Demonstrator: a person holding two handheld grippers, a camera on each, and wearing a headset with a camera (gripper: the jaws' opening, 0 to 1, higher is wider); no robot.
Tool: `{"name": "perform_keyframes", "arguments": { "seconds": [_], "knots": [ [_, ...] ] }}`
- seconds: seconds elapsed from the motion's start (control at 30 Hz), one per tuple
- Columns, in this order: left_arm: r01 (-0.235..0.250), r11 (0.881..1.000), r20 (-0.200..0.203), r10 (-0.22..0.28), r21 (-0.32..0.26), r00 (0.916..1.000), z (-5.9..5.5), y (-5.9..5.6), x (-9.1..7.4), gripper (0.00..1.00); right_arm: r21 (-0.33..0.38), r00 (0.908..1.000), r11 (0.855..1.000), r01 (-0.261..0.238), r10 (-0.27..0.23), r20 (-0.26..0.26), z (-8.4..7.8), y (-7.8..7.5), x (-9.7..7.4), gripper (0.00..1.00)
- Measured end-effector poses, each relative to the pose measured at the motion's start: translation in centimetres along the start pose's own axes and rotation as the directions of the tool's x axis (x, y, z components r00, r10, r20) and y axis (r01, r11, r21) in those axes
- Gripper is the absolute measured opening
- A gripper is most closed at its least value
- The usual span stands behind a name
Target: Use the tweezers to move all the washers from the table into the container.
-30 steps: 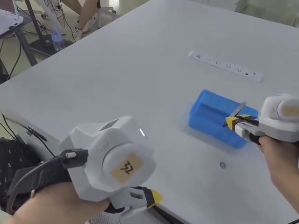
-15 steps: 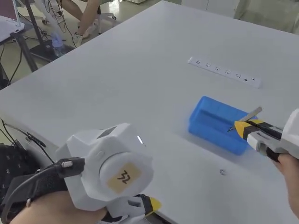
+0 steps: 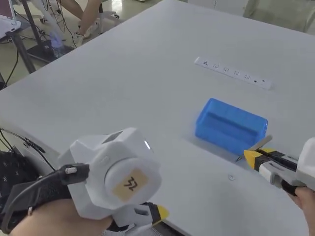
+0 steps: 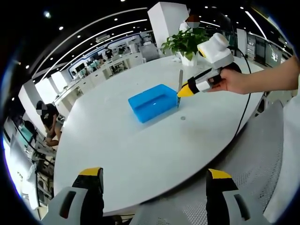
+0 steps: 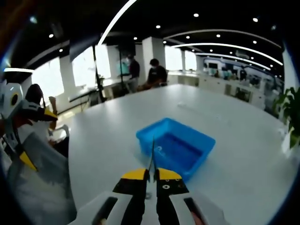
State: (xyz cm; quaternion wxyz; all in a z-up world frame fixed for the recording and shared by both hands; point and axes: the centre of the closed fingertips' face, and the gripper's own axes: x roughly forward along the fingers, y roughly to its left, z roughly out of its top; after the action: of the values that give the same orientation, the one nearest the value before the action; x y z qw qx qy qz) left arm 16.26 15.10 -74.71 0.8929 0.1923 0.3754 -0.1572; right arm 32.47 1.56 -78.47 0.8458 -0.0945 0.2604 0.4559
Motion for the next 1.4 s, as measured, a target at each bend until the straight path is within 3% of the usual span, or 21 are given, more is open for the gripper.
{"name": "perform_keyframes", "arguments": {
  "seconds": [0.27, 0.53, 1.0, 1.4],
  "knots": [
    [0.002, 1.000, -0.001, -0.002, -0.001, 1.0000, -0.1, -0.2, 0.0, 0.92, 0.002, 0.9990, 1.000, -0.011, 0.011, -0.043, -1.4, 0.6, -0.1, 0.03],
    [0.003, 1.000, -0.005, -0.003, 0.003, 1.0000, -0.2, -0.3, 0.0, 0.92, -0.003, 0.9974, 1.000, -0.008, 0.008, -0.072, -2.2, -0.3, 0.4, 0.04],
    [0.006, 1.000, -0.006, -0.006, -0.002, 1.0000, -0.2, -0.4, 0.0, 0.92, 0.008, 0.9972, 1.000, 0.006, -0.005, -0.075, -3.0, -0.5, 1.2, 0.04],
    [0.009, 1.000, -0.003, -0.009, 0.012, 1.0000, 0.0, -0.6, 0.1, 0.92, -0.006, 0.9976, 1.000, 0.025, -0.025, -0.065, -3.5, -0.1, 0.4, 0.03]
  ]
}}
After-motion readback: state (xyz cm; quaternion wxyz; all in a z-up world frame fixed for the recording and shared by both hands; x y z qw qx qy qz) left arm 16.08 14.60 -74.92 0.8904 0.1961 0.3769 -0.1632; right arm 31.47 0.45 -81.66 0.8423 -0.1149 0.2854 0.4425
